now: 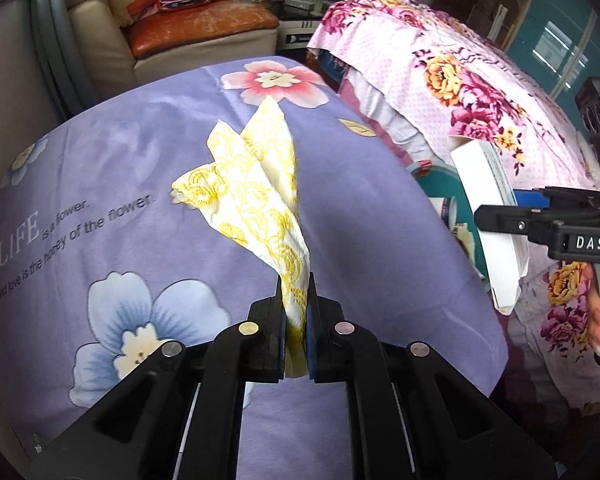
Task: Collect trash
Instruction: 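Carry the napkin in the left tool and box in the right over the teal bin, then open the left tool to drop the yellow napkin into the bin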
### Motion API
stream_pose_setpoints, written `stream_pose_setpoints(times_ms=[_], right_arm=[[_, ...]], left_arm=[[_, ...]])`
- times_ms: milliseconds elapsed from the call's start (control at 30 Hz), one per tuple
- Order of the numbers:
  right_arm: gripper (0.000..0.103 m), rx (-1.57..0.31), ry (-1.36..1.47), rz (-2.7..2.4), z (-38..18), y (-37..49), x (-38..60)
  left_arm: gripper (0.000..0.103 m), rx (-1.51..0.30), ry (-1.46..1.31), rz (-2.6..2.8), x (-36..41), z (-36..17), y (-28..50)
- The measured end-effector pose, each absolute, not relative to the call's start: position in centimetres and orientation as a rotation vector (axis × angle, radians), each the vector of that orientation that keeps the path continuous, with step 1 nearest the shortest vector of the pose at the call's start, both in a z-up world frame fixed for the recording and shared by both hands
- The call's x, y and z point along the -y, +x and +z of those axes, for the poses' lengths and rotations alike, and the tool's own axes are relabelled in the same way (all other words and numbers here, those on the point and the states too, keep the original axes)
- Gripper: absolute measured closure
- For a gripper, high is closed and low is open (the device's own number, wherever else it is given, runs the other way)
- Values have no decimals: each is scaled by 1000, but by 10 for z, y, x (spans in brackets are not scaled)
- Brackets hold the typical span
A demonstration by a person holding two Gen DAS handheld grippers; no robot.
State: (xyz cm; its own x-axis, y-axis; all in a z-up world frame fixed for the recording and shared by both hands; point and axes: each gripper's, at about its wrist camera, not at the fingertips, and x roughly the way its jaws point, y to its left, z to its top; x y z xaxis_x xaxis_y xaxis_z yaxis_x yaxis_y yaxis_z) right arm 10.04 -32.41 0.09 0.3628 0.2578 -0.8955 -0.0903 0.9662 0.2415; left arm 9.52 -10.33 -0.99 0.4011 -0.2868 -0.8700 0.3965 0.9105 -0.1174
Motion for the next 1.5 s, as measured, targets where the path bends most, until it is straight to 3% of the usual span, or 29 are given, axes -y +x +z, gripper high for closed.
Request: stream_pose_setpoints(times_ms=[333,700,1300,1400,1433,1467,1500], right_arm=[[45,-1138,277,95,-1,91,430],[45,-1183,349,89,-33,84,499],[44,-1228,407,92,-61,92,534],[44,-1227,408,91,-62,94,534],[44,-1227,408,90,-62,95,534],[44,-1227,408,90,-62,96,534],[44,-1227,408,88,-62,96,534]], left_arm=[[95,-1119,208,-609,231,-11,101],[95,-1241,247,-709,332,-56,104],[94,-1313,293,-718,367,-100,107],[82,-1305,306,-702,368,-98,106],[70,-1293,312,-700,369,-97,105],[51,-1272,322,-692,369,-94,104],[41,-1249,330,-684,369,-92,103]])
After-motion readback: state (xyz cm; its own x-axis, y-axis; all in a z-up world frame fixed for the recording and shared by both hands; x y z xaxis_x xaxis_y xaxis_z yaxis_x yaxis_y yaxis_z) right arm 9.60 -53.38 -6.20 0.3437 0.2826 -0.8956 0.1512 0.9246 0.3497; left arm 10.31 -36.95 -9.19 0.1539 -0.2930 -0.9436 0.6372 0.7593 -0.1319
